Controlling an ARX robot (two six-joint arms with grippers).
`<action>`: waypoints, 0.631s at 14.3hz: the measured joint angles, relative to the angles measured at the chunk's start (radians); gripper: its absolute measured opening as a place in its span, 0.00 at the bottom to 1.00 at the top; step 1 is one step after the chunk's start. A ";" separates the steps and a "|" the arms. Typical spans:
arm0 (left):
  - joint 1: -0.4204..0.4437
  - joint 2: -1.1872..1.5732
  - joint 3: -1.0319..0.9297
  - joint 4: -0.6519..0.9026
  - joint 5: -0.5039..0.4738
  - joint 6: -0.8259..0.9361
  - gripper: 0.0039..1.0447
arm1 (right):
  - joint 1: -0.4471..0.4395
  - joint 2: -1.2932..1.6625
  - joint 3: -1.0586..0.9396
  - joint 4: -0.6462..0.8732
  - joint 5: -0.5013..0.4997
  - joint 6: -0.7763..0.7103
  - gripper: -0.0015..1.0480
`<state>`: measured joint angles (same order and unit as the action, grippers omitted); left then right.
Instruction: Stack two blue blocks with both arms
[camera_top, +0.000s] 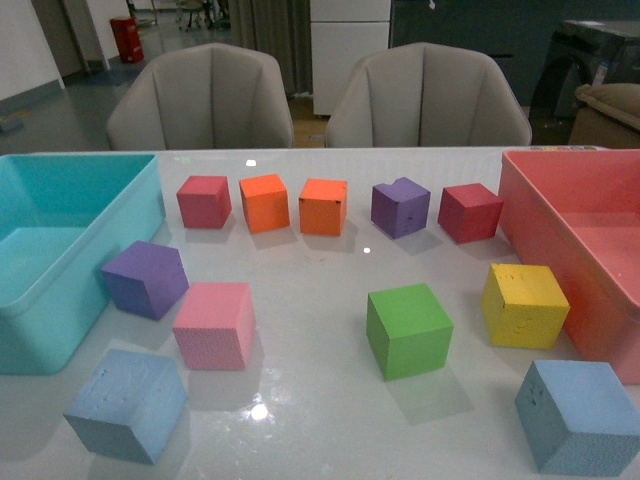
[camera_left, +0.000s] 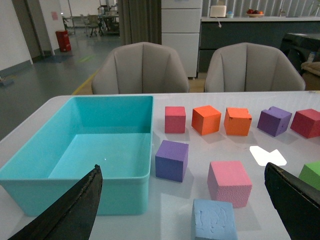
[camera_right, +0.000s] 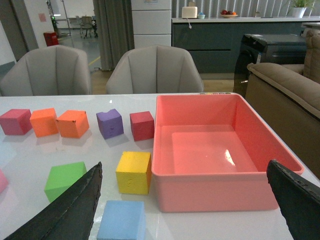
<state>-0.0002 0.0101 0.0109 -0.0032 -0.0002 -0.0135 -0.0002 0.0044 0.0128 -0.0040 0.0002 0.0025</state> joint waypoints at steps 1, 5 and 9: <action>0.000 0.000 0.000 0.000 0.000 0.000 0.94 | 0.000 0.000 0.000 0.000 0.000 0.000 0.94; 0.000 0.000 0.000 0.000 0.000 0.000 0.94 | 0.000 0.000 0.000 0.000 0.000 0.000 0.94; 0.000 0.000 0.000 0.000 0.000 0.000 0.94 | 0.000 0.000 0.000 0.000 0.000 0.000 0.94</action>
<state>-0.0002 0.0101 0.0109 -0.0032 -0.0002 -0.0135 -0.0002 0.0044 0.0128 -0.0040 0.0006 0.0025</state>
